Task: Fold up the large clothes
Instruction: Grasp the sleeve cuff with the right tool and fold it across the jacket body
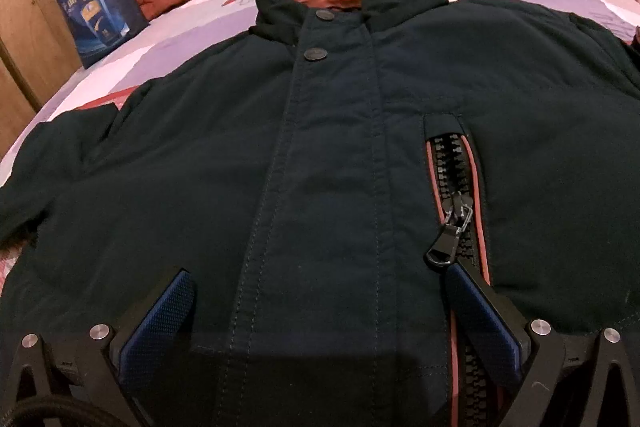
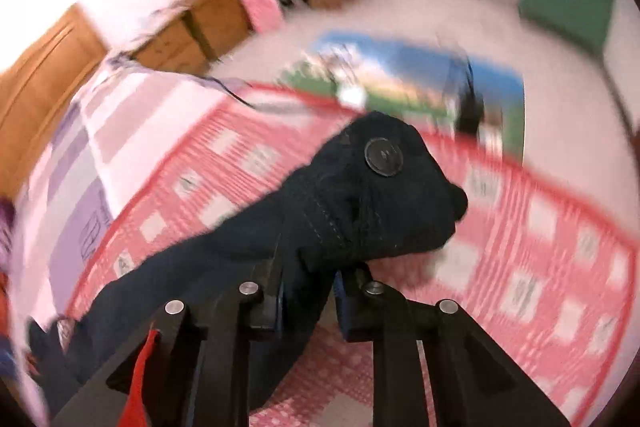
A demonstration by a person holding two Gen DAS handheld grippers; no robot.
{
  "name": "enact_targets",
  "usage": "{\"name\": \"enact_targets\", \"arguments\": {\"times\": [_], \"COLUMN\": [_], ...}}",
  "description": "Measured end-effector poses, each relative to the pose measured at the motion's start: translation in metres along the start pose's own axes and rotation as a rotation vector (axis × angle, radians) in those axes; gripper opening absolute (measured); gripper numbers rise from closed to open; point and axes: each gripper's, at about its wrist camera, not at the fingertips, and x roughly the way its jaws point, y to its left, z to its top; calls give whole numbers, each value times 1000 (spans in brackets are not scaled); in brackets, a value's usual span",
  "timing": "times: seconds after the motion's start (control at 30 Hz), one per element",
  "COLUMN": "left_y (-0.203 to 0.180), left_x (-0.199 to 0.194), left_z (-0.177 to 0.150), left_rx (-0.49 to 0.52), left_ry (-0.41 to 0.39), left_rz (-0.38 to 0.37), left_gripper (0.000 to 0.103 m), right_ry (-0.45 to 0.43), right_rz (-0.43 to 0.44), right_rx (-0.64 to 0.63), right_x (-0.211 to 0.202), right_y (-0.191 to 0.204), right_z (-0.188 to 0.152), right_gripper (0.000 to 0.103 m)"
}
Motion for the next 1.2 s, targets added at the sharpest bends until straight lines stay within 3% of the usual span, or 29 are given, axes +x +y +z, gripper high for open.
{"name": "enact_targets", "arguments": {"times": [0.2,0.3,0.4,0.6,0.7,0.97,1.2], "left_y": [8,23,53,124,163,224,237], "left_x": [4,-1,-21,-40,-42,-31,-19], "left_z": [3,7,7,5,3,-18,-37], "left_rx": [-35,-67,-95,-132,-161,-180,-225], "left_ry": [27,58,33,29,22,51,108], "left_rz": [-56,-136,-173,-149,-111,-67,-70], "left_gripper": [103,103,103,103,103,103,103], "right_ry": [-271,-366,-412,-357,-305,-180,-174], "right_rz": [68,169,293,459,487,449,362], "right_rx": [-359,-547,-708,-929,-1033,-1264,-1390], "right_x": [-96,-144,-186,-218,-217,-188,-159], "right_y": [122,195,266,366,403,451,449], "right_z": [4,-24,-73,-189,-253,-384,-429], "right_gripper": [19,18,17,15,14,14,15]}}
